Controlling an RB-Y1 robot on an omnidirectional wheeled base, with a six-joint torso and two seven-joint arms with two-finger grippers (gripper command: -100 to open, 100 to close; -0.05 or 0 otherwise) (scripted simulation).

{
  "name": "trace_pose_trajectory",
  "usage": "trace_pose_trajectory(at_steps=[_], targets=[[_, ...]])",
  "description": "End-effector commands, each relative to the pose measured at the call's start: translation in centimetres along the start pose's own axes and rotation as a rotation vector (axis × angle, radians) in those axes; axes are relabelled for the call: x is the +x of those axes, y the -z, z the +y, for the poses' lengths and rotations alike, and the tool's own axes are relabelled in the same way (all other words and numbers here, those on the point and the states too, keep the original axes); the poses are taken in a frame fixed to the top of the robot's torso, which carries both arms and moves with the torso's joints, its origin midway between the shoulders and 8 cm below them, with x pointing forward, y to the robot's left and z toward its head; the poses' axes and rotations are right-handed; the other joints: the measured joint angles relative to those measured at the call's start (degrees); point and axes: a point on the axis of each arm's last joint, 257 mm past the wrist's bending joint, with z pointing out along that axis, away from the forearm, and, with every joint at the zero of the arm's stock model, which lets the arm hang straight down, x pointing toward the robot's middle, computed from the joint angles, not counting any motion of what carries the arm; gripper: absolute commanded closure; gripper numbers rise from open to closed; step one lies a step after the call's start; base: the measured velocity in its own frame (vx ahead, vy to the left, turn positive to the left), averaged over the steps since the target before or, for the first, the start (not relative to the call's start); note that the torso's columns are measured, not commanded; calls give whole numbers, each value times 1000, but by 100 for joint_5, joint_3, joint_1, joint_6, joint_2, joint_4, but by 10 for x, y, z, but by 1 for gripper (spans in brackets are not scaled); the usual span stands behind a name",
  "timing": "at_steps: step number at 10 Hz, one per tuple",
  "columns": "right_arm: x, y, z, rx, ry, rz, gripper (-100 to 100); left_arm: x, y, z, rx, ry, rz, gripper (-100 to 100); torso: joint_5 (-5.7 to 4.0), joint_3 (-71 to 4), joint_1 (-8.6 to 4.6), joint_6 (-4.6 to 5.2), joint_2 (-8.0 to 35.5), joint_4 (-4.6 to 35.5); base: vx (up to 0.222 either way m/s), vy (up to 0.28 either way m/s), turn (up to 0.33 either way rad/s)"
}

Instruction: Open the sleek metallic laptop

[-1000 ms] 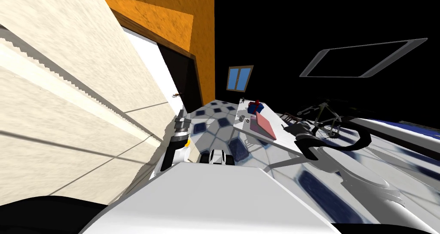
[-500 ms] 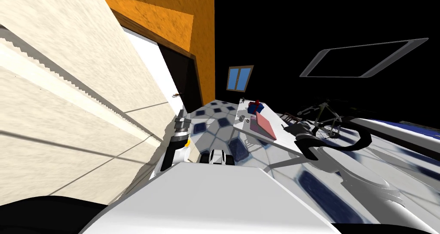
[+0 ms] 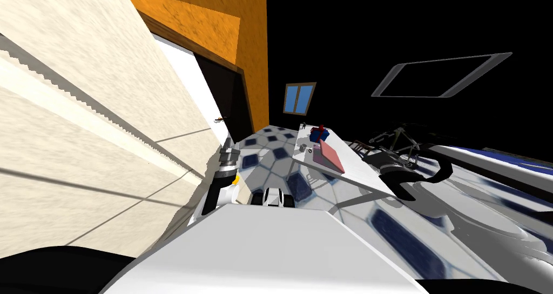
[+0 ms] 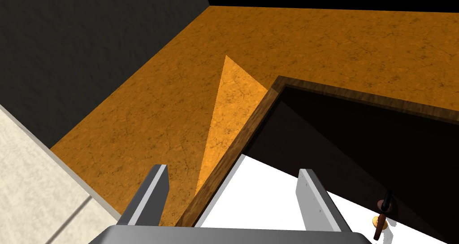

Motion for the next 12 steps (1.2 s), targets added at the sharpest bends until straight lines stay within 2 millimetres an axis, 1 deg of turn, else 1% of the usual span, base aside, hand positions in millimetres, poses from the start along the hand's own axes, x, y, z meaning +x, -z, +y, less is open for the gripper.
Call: trace_pose_trajectory(at_steps=[1,10,11,12], targets=[[-5,-6,-17,-6,-3,-14,-100,0,0,0,0,0,0,0,0,-1,-1,-2,-2,-1,-4,4,-13],[-5,-6,-17,-6,-3,-14,-100,0,0,0,0,0,0,0,-1,-2,-2,-1,-3,-1,0,1,-2],[-8,-9,-27,-9,-2,-22,-100,0,0,0,0,0,0,0,0,1,2,1,1,0,-2,16,-82],[-10,-11,-32,-11,-3,-27,-100,0,0,0,0,0,0,0,2,0,4,1,0,1,18,13,-63]])
